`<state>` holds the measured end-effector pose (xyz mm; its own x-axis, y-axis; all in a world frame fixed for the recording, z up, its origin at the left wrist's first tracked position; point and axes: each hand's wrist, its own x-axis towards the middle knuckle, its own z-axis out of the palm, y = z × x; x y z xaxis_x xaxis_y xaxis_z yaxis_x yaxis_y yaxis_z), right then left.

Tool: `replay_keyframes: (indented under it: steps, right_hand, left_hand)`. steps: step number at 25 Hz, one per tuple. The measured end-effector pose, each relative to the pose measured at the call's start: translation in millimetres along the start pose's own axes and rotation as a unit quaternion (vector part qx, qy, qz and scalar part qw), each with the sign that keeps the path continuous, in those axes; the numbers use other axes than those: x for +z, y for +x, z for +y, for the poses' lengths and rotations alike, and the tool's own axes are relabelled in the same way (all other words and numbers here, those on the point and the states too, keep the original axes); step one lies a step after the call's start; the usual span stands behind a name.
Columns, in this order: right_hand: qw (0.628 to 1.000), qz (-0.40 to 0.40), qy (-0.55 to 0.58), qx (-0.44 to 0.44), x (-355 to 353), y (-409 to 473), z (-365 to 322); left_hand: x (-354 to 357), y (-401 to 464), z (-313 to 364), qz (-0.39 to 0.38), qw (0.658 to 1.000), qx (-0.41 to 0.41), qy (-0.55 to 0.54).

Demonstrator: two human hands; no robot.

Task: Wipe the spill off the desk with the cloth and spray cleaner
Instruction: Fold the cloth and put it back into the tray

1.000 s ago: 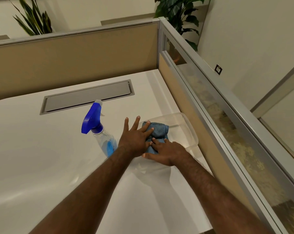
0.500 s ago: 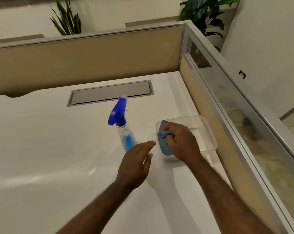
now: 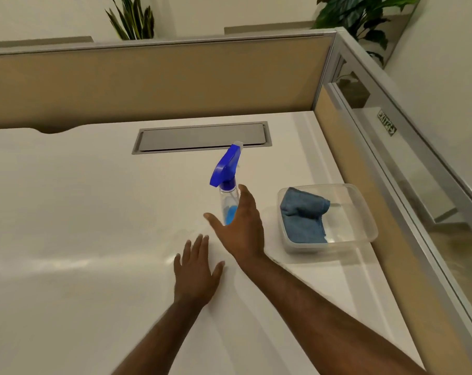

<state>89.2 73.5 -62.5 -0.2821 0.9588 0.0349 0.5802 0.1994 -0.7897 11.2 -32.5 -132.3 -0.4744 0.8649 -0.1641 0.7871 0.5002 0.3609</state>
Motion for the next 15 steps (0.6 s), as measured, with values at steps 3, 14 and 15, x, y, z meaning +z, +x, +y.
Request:
replay_keyframes:
  steps: [3, 14, 15]
  right_hand:
    - [0.998, 0.050, 0.000, 0.036, -2, 9, 5]
    - [0.951, 0.297, 0.080, -0.019, -174, 22, 16]
    - [0.945, 0.322, 0.057, -0.008, -188, 26, 24]
  left_hand:
    - [12, 11, 3, -0.050, 0.996, 0.052, 0.042]
    - [34, 16, 2, -0.065, 0.988, 0.128, 0.065]
    - [35, 16, 3, -0.064, 0.988, 0.128, 0.064]
